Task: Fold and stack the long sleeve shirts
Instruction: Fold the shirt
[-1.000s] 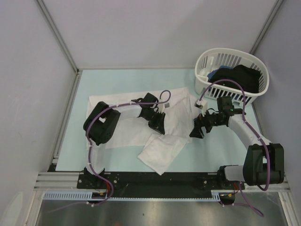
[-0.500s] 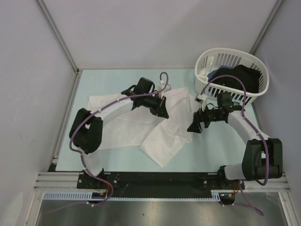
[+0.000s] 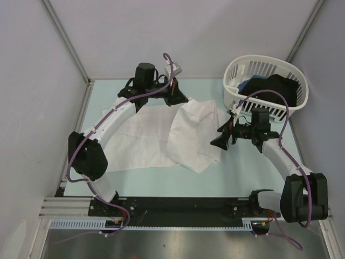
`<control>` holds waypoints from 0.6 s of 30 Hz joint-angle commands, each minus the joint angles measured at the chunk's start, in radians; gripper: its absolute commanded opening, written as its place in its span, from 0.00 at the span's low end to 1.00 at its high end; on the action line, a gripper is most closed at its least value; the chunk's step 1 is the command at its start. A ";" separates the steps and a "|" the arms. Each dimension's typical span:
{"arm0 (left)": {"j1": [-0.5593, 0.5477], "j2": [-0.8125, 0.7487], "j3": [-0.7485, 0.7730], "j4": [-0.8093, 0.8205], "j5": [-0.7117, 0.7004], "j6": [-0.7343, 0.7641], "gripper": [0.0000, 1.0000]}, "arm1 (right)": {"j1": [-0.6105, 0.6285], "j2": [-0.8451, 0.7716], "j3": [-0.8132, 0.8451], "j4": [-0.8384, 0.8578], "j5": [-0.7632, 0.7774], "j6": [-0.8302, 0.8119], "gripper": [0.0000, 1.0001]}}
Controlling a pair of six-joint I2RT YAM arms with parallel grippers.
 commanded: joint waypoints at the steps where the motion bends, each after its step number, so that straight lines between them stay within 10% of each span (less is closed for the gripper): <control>1: 0.022 -0.042 0.091 0.146 0.063 -0.048 0.00 | 0.043 -0.006 -0.049 0.111 -0.008 -0.083 1.00; 18: 0.046 -0.048 0.125 0.413 0.090 -0.170 0.00 | 0.129 0.298 -0.020 0.574 0.029 0.324 0.96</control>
